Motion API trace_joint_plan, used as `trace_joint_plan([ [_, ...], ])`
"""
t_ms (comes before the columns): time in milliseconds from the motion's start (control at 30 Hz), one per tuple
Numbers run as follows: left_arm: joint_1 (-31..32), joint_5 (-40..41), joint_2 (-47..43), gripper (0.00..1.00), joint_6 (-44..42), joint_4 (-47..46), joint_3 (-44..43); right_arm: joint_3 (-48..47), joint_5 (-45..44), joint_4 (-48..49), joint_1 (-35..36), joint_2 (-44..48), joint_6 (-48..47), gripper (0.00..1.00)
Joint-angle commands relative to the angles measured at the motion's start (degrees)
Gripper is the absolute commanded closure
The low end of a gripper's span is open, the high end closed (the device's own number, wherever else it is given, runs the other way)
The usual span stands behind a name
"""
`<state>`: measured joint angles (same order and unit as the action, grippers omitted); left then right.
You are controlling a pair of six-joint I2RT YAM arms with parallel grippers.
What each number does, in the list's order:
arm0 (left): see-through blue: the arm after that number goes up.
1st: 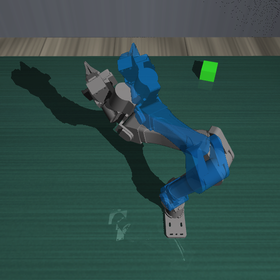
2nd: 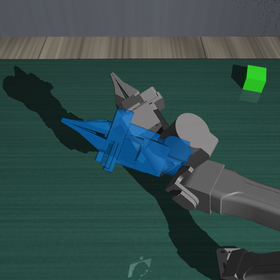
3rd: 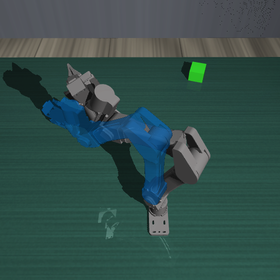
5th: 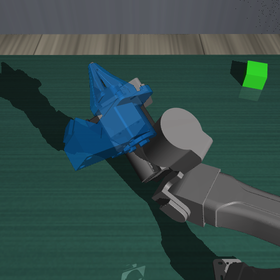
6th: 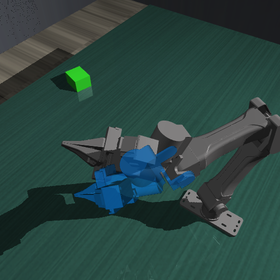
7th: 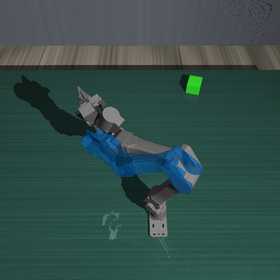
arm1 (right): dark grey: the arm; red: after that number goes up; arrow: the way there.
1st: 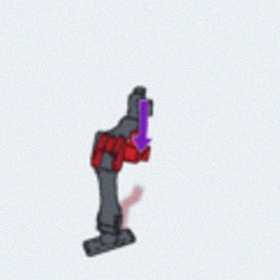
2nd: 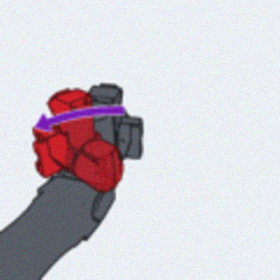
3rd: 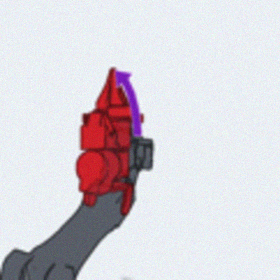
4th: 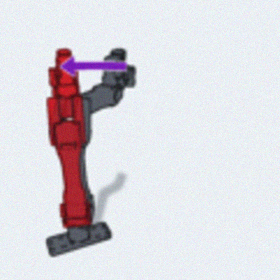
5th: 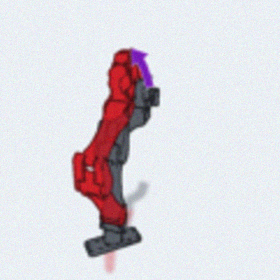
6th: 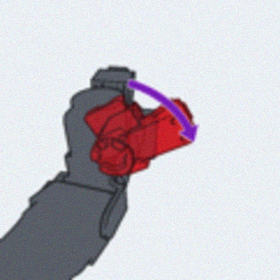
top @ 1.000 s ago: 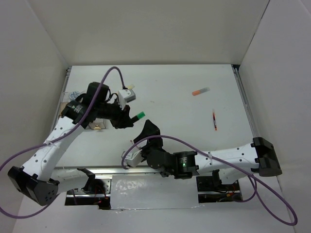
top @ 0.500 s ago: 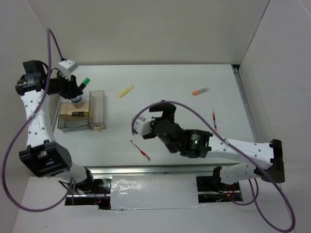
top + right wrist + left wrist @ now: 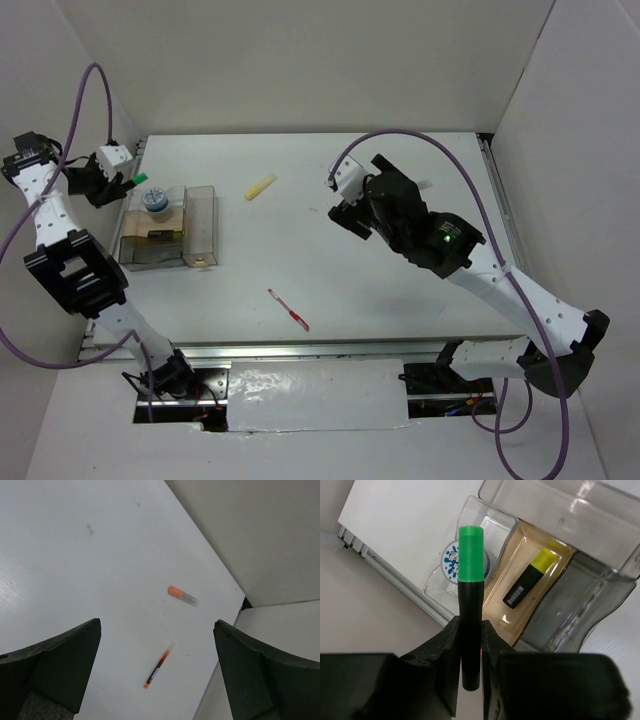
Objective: Sort the stationery into containers
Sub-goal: Place the pen in the drawer.
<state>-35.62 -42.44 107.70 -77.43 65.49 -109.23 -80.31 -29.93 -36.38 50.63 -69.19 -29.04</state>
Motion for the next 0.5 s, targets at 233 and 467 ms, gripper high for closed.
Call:
trace_joint_plan([
  [233, 2.91, 6.83, 7.07, 1.00, -26.10, 8.58, -2.04, -0.81, 5.67, -3.96, -3.26, 2.39, 4.34, 0.00],
  [467, 6.17, 9.56, 5.42, 0.90, -26.90, 0.17, 8.57, -0.11, 6.82, -4.31, -4.40, 1.78, 5.22, 0.00],
])
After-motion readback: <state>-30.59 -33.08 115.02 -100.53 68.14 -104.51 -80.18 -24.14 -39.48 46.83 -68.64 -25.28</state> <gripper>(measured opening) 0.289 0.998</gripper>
